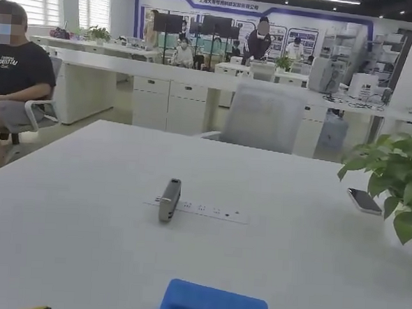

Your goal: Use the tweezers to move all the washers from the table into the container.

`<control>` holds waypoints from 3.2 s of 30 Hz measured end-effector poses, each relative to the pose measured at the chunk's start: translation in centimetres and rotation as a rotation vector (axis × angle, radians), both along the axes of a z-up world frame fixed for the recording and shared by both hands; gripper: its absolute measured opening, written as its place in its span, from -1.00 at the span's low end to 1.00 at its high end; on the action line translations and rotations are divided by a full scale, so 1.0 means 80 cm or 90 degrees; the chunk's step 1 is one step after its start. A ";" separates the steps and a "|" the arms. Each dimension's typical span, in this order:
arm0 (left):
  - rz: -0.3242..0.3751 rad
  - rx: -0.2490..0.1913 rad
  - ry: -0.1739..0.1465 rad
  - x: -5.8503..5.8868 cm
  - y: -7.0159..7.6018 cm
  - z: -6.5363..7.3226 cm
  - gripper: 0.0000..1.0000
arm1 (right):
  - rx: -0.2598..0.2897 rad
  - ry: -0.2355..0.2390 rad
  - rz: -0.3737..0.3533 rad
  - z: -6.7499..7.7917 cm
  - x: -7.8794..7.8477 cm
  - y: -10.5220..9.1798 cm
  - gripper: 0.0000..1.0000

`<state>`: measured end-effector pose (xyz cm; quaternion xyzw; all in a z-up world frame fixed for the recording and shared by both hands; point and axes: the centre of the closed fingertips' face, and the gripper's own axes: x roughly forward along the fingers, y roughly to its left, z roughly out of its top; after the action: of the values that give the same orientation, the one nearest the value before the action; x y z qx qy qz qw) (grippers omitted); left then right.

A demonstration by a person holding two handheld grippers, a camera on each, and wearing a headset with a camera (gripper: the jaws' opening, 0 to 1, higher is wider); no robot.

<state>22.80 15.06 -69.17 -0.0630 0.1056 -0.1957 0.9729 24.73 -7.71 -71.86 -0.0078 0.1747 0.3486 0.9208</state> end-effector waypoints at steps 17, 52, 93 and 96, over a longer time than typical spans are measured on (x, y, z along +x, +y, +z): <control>0.016 0.002 -0.007 -0.006 0.011 0.004 0.68 | 0.013 -0.012 -0.007 0.011 0.013 0.004 0.35; -0.268 0.114 0.169 -0.021 -0.052 -0.078 -0.25 | 0.003 0.006 0.005 -0.007 -0.004 0.005 0.07; -0.619 0.602 0.285 -0.026 -0.072 -0.220 -1.00 | -0.137 0.085 0.120 -0.065 -0.032 0.031 -0.31; -0.625 0.605 0.286 -0.027 -0.072 -0.219 -1.00 | -0.145 0.087 0.132 -0.067 -0.034 0.033 -0.32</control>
<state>20.65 9.27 -86.69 0.3834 0.3930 -0.5258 0.6496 22.01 -5.06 -77.22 -0.1067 0.2734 0.4194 0.8590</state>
